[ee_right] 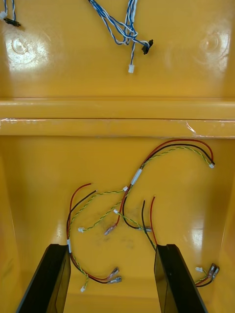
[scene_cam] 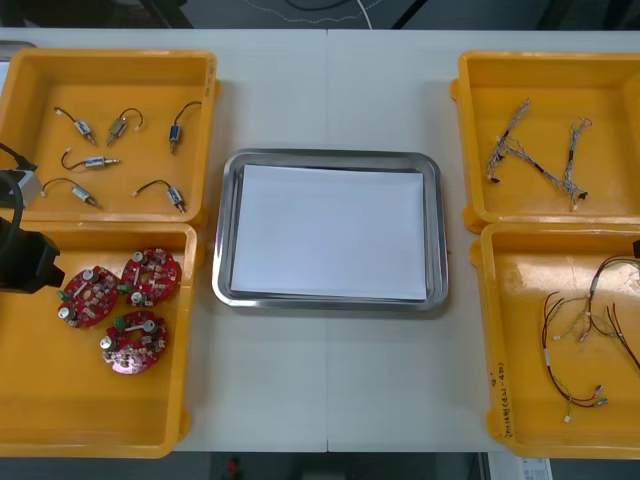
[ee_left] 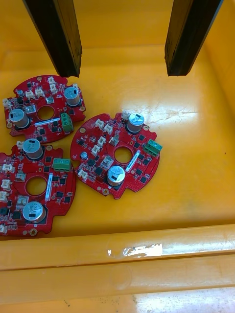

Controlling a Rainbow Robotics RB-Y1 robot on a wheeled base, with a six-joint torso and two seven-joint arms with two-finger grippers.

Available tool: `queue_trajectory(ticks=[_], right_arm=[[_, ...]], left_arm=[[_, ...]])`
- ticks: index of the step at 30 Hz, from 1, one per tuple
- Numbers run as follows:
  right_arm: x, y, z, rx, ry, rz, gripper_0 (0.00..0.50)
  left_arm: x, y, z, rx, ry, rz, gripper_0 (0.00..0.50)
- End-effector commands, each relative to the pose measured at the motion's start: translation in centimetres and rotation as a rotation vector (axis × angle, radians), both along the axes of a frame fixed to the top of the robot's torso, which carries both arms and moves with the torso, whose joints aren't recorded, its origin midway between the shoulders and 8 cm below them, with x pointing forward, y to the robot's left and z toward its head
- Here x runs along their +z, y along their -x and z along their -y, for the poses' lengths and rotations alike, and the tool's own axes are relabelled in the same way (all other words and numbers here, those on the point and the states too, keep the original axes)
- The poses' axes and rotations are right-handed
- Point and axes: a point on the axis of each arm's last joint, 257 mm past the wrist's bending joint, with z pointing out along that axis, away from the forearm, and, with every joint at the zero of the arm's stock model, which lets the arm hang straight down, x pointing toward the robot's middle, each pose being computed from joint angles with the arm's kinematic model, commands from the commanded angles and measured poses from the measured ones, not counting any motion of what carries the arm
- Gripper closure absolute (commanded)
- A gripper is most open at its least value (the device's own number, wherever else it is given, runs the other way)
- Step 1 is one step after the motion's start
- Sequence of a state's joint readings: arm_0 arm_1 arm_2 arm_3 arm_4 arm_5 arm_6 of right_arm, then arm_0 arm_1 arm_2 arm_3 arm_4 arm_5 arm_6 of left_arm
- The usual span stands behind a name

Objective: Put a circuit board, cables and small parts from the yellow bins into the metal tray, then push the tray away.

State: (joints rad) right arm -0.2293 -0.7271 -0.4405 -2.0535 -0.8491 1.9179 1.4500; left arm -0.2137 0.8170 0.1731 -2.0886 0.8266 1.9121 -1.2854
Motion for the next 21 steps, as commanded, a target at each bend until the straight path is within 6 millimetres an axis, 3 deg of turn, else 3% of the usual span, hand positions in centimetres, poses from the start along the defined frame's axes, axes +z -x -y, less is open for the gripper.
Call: queue_trajectory(ticks=[1,21], right_arm=[[1.1,0.43,1.95,-0.049,0.031,0.01,0.0],[1.1,0.43,1.95,-0.049,0.031,0.01,0.0]], left_arm=[[1.57,0.04,-1.57,0.085,-0.01,0.038,0.0],[1.57,0.04,-1.57,0.085,-0.01,0.038,0.0]])
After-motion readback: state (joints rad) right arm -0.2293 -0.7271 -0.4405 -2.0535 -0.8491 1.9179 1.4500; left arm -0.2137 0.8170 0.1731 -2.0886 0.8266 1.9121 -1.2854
